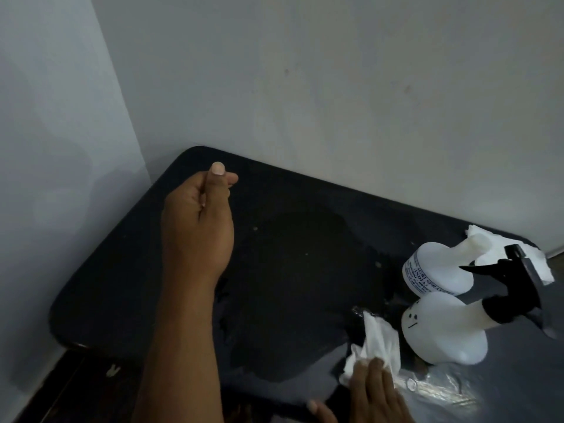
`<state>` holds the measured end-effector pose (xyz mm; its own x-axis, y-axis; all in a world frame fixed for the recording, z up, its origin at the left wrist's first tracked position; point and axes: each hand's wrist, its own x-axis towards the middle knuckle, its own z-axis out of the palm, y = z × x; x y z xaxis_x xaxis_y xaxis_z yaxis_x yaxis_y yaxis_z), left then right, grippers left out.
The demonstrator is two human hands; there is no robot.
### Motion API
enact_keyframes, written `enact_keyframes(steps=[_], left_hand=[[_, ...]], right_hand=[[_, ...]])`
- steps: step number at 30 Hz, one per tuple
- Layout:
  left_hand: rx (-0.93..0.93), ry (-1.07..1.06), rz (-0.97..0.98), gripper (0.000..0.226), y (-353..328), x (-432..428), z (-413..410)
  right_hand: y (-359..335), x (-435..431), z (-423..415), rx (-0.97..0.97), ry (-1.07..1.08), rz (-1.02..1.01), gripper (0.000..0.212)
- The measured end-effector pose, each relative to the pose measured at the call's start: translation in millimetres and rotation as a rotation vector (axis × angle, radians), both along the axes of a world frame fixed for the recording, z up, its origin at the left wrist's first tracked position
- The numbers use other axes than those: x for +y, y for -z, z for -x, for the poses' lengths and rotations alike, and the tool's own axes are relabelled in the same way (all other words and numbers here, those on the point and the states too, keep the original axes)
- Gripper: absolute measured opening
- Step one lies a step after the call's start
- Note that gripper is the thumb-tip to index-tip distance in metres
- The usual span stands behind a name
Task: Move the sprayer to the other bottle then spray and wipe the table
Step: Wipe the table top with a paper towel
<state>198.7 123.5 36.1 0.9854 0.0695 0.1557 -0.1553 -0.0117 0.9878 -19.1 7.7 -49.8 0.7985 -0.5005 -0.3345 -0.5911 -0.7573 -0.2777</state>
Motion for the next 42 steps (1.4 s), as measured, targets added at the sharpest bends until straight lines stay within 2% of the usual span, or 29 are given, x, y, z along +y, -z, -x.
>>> enact_keyframes(steps=[2,4,5,7,8,9,12,13,16,25,26,29,31,33,36,39,42], left_hand=[[-0.003,0.0,-0.005,0.032,-1,0,2],[-0.006,0.0,-0.023,0.033,-1,-1,2],[-0.007,0.002,-0.031,0.034,-1,-1,2],[-0.006,0.006,-0.035,0.034,0,-1,2],[-0.004,0.009,-0.033,0.033,0,-2,2],[-0.001,0.014,-0.032,0.032,1,-2,1],[0.0,0.028,-0.045,0.031,1,-2,1],[-0.004,0.027,-0.049,0.031,1,-2,1],[-0.015,0.017,-0.044,0.031,1,-2,1],[0.002,-0.005,-0.049,0.03,-1,2,-2],[0.003,-0.002,-0.055,0.029,-1,2,-2],[0.0,-0.003,-0.06,0.028,-2,4,-1],[-0.001,-0.015,-0.049,0.028,-2,6,-2],[-0.002,-0.023,-0.039,0.028,-2,7,-2],[-0.008,-0.033,-0.041,0.029,-2,9,-1],[-0.008,-0.04,-0.039,0.032,0,13,-2],[0.001,-0.067,-0.035,0.033,4,19,-6]], right_hand=[[-4,-1,-1,0.001,0.022,-0.005,0.121],[-1,-15,-11,0.039,-0.055,0.157,0.113],[-1,-22,-16,0.076,-0.045,0.162,0.116],[-1,-30,-29,0.151,0.005,0.122,0.138],[2,-30,-35,0.169,0.009,0.168,0.144],[5,-33,-38,0.152,0.025,0.208,0.138],[15,-43,-46,0.003,0.096,0.172,0.094],[17,-44,-52,-0.007,0.083,0.185,0.089],[23,-32,-75,-0.101,-0.035,0.237,0.088],[17,69,-98,-0.253,-0.498,0.109,0.084],[15,71,-99,-0.28,-0.533,0.127,0.081],[17,50,-100,-0.355,-0.607,0.194,0.047],[23,18,-103,-0.382,-0.554,0.165,0.043],[27,-17,-113,-0.361,-0.414,0.24,0.037],[25,-66,-145,-0.189,-0.273,0.293,0.045],[27,-95,-178,-0.175,-0.052,0.297,0.047],[26,-94,-207,-0.199,-0.042,0.251,0.05]])
